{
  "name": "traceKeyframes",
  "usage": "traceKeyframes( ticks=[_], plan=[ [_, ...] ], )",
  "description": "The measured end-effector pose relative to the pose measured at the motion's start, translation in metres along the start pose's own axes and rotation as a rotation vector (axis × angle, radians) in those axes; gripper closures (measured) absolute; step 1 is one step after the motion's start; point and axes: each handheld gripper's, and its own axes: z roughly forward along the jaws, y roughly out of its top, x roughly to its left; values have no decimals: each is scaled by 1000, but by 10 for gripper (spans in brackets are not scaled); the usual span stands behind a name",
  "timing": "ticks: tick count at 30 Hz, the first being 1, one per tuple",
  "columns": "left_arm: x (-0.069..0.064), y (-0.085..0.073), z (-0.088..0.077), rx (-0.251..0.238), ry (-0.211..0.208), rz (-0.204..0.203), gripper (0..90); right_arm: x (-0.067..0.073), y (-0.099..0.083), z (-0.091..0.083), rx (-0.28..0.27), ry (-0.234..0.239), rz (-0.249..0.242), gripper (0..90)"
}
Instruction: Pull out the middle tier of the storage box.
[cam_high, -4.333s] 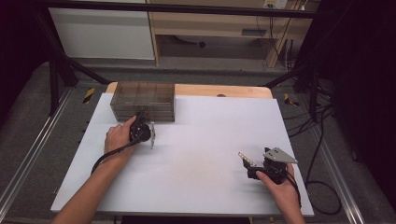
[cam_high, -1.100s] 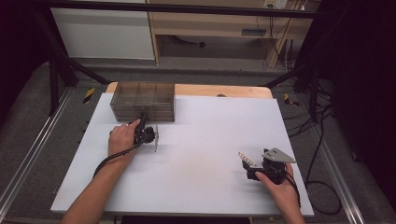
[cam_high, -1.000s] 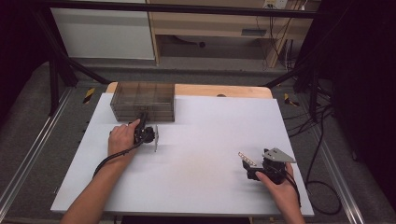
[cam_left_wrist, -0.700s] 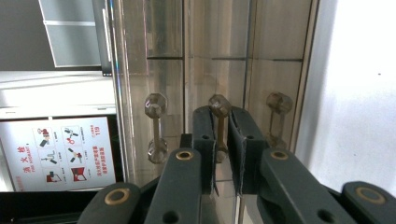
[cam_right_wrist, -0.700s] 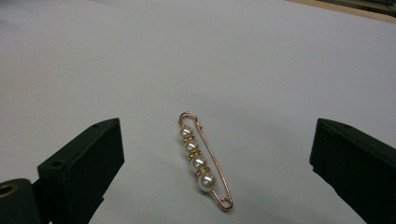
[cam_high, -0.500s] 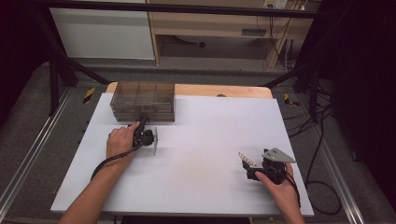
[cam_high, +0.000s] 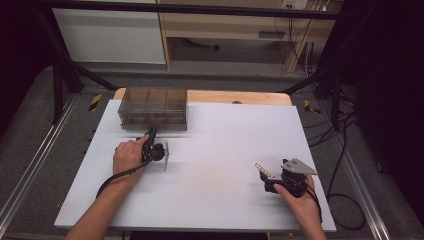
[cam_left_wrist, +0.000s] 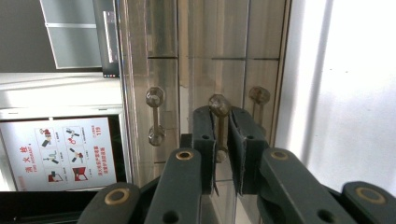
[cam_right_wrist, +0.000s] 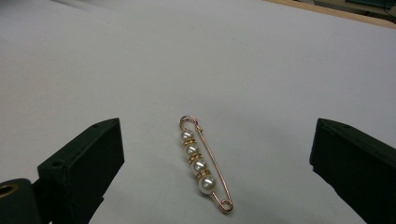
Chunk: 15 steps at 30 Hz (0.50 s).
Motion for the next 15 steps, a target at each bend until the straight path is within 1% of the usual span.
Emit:
traceKeyframes(
  ticks=[1,5,10,12,15],
  plan=[
    [0,0,-1,-2,-1,-4,817,0,0,0,0,0,0,33],
    [-1,0,-5,-2,3,6,817,0,0,0,-1,2,3,33],
    [-2,1,-10,-7,-3,-2,817,0,0,0,-2,3,3,33],
    [-2,1,-13,-4,-2,6,818,0,1,-1,-5,4,-2,33],
    [-3,1,-15,-4,-4,7,817,1,1,-1,-6,7,-2,33]
  ],
)
